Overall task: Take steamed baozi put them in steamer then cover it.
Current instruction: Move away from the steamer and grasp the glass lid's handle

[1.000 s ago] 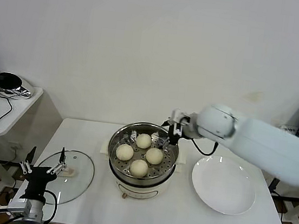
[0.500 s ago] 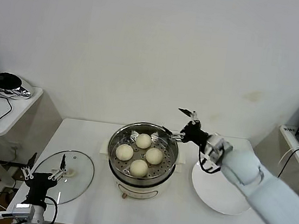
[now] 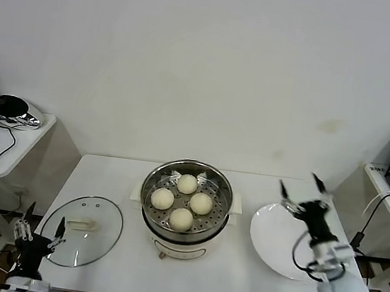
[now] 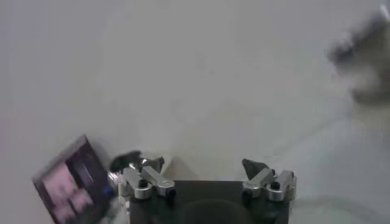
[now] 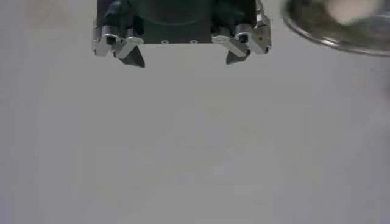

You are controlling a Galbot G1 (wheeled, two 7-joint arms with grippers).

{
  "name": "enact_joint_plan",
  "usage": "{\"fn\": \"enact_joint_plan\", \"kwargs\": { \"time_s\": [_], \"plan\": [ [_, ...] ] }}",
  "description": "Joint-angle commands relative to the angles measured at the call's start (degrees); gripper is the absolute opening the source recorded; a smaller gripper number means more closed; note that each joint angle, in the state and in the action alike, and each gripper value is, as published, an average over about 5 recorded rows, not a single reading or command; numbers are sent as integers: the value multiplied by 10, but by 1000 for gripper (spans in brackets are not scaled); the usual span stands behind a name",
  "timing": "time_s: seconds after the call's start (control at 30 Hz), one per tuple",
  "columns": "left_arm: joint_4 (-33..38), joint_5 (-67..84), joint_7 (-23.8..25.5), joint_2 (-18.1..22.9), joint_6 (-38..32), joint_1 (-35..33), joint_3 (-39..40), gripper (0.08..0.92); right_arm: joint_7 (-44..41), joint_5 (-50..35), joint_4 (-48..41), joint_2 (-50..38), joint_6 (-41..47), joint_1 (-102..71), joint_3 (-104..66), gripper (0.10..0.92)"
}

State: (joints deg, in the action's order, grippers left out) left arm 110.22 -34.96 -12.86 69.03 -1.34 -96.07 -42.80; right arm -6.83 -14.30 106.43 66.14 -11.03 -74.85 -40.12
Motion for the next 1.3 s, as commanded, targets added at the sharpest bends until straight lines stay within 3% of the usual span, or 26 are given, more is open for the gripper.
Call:
{"fn": "enact_joint_plan", "kwargs": {
  "time_s": [0.03,0.4,1.3],
  "plan": [
    [-134,-406,3,-60,-14,-6,-11,823,19,29,10,113,-48,-101,-188,823],
    [-196,-418,16,-80,-46,99,51,823,26,17,14,131,-50,-120,-211,823],
    [-267,-393,53,-95,-54,233,103,823,23,24,19,141,-58,-137,-208,823]
  ]
}}
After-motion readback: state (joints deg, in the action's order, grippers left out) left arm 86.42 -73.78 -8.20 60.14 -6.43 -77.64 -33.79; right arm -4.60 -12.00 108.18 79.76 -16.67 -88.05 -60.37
